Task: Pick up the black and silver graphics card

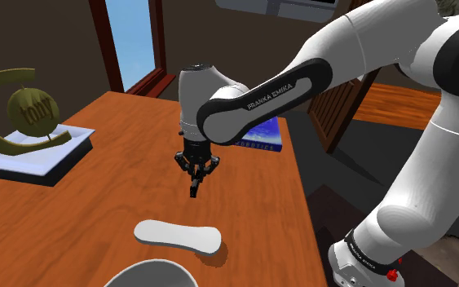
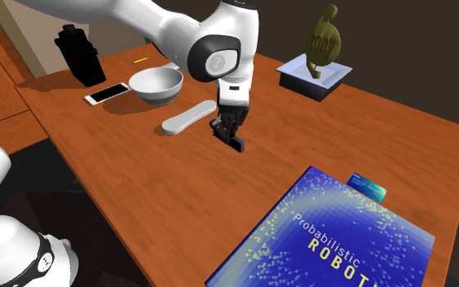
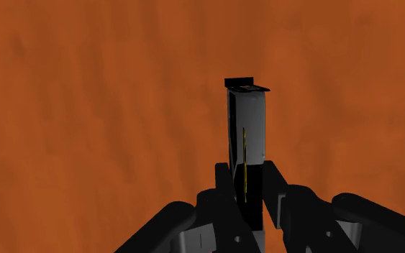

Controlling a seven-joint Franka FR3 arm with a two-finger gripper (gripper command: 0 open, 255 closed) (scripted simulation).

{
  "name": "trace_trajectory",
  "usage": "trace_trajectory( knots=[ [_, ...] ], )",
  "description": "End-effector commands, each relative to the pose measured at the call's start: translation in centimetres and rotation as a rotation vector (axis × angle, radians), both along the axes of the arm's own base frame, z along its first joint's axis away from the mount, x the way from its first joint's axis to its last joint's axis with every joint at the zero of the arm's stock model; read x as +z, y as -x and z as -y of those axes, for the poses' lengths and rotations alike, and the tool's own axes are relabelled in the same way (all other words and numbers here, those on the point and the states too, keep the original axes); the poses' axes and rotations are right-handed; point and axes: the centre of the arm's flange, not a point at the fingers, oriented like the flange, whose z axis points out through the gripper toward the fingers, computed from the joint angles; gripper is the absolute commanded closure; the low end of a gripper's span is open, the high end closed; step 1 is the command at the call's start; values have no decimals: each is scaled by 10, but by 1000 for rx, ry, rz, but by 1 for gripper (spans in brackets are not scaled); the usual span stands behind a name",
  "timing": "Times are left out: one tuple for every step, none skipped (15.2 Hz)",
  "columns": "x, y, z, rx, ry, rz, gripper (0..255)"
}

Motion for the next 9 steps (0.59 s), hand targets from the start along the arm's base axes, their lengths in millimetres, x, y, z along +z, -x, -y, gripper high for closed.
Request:
trace_trajectory(
  knots=[
    [10, 0, 1, 0, 0, 0, 255],
    [15, 0, 1, 0, 0, 0, 255],
    [20, 0, 1, 0, 0, 0, 255],
    [25, 0, 1, 0, 0, 0, 255],
    [31, 0, 1, 0, 0, 0, 255],
    [36, 0, 1, 0, 0, 0, 255],
    [41, 0, 1, 0, 0, 0, 255],
    [46, 0, 1, 0, 0, 0, 255],
    [52, 0, 1, 0, 0, 0, 255]
  ],
)
